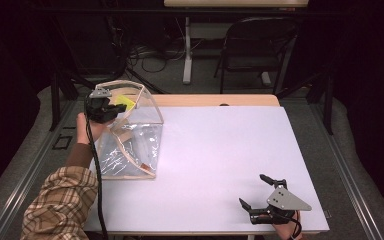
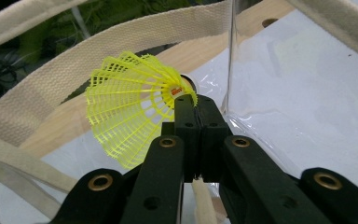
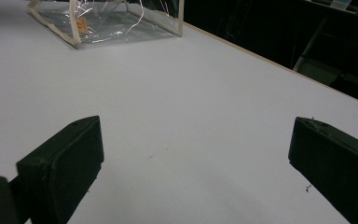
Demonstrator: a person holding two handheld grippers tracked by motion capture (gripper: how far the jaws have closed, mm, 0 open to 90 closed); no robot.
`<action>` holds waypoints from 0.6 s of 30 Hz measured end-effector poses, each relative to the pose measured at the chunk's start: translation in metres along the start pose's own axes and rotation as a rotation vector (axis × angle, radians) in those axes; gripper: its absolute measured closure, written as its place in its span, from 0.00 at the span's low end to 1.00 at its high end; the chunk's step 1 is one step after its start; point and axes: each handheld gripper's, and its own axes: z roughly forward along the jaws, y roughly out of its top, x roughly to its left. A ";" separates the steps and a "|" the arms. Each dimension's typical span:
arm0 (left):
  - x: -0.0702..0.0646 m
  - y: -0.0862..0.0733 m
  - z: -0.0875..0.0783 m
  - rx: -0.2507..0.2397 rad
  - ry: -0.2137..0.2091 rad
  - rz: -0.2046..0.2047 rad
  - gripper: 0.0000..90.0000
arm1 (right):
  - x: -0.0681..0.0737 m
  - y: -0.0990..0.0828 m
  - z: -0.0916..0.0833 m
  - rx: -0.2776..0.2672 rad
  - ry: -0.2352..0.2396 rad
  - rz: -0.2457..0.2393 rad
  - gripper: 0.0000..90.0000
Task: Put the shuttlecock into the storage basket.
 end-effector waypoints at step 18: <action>0.003 0.001 -0.006 -0.073 0.002 -0.060 0.61 | 0.000 0.000 0.000 0.003 0.002 -0.002 0.03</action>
